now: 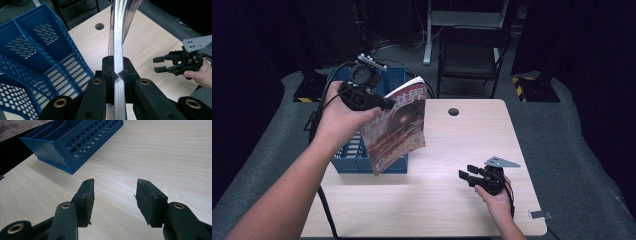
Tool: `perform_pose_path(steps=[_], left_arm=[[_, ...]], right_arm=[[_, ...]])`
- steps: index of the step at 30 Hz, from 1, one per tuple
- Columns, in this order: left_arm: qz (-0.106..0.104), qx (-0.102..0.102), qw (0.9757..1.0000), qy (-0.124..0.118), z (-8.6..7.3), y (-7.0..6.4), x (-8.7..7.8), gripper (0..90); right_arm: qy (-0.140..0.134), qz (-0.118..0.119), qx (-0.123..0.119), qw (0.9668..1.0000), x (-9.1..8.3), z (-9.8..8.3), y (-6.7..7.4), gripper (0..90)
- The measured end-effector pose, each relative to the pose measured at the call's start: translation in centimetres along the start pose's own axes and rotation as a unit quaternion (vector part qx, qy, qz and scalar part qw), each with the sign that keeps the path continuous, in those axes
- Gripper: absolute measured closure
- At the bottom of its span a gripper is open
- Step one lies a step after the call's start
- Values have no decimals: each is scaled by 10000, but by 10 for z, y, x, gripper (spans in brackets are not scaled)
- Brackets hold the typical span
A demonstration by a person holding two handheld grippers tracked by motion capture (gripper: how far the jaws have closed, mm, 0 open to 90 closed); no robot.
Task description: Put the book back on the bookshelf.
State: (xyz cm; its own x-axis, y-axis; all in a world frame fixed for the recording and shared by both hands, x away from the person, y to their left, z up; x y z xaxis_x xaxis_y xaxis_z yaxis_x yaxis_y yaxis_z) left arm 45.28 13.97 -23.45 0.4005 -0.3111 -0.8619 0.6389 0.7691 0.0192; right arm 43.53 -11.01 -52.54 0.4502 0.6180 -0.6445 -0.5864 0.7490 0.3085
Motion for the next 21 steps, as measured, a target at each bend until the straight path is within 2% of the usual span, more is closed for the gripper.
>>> perform_pose_path(steps=[8,10,14,21], left_arm=[[123,-168,9998,-10,-5,15,-9,838],[95,-223,9997,68,-9,18,-11,838],[140,-324,9994,6,-12,25,-13,838],[273,-481,9984,67,-20,43,-17,838]], right_arm=[[-10,1,30,10000,0,0,0,485],[-11,4,32,10000,0,0,0,485],[8,-2,46,10000,0,-1,0,485],[20,-5,69,10000,0,-1,0,485]])
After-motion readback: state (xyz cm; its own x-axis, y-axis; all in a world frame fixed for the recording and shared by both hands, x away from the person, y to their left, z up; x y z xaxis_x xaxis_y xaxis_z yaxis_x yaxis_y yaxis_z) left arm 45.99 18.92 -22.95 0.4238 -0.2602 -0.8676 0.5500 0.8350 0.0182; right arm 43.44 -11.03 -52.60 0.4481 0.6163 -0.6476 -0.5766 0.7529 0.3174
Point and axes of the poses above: each handheld gripper's, and its own axes: x roughly forward along the jaws, z roughly out of its top, y roughly to its left, the point moved 10 cm from there along x, roughly forward along the jaws, and after that the axes turned 14 degrees about y, right-handed, at the moved point
